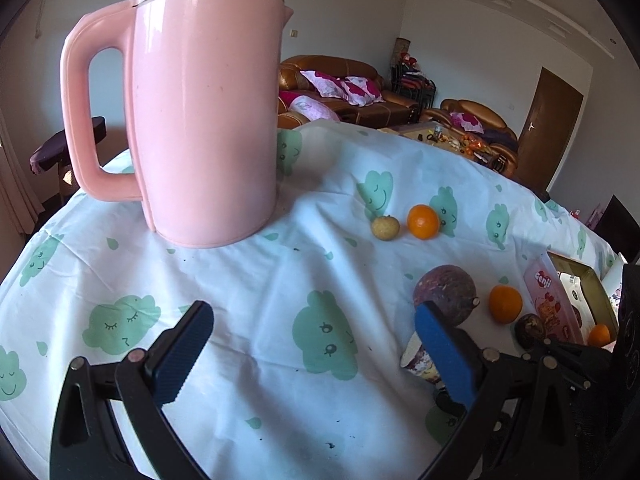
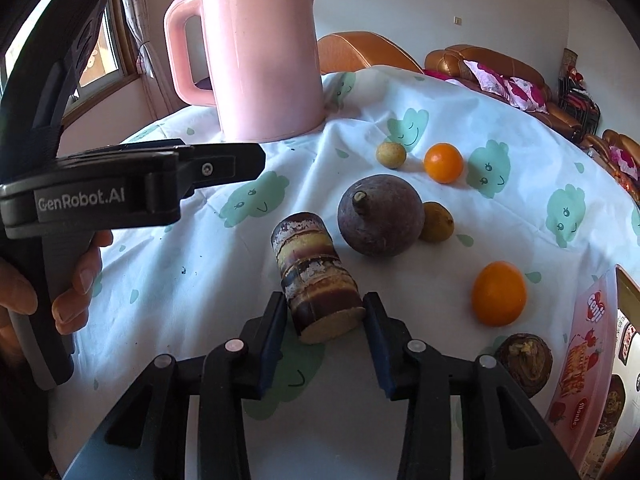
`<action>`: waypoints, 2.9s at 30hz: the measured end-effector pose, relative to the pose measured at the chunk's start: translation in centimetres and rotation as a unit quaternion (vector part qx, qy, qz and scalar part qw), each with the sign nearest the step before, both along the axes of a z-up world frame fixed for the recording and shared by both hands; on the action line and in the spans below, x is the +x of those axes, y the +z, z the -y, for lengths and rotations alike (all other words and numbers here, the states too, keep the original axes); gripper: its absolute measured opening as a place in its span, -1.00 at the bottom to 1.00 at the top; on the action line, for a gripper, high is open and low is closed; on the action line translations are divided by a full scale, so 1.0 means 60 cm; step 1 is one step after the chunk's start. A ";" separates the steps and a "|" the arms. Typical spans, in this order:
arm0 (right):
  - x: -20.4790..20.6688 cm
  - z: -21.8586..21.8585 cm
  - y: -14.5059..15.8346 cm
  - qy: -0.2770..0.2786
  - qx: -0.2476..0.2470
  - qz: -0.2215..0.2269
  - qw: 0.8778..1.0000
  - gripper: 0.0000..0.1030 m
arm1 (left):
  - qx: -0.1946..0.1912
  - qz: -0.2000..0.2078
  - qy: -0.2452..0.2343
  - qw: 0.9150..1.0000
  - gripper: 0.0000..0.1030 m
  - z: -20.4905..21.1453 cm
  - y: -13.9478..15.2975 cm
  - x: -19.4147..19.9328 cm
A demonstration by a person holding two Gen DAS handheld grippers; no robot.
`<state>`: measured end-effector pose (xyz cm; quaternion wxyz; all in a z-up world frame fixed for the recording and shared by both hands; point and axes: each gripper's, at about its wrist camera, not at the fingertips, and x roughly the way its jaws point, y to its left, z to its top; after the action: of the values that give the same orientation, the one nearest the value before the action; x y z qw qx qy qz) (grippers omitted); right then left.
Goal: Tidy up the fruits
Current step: 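Grasp a striped brown cylinder with the right tool while the left tool grasps another cylinder piece, then carry both cylinder pieces over the tin and open both tools to release them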
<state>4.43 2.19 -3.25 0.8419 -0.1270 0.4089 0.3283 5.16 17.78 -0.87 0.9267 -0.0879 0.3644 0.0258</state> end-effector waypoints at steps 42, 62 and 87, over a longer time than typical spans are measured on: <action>-0.028 0.350 0.117 -0.241 0.123 0.116 0.956 -0.20 | 0.003 0.061 -0.074 0.995 -0.39 0.112 0.007 -0.026; 0.026 0.537 0.082 -0.336 0.090 0.088 0.933 -0.19 | 0.015 0.040 -0.229 0.972 -0.38 0.480 0.027 0.044; 0.035 0.530 0.061 -0.314 0.126 0.051 0.940 0.11 | 0.093 0.048 -0.221 0.970 0.50 0.571 -0.006 0.031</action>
<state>6.50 -29.61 0.40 0.9310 0.0981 0.3399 0.0896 6.99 -16.49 -1.26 0.9299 0.0806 0.3261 -0.1500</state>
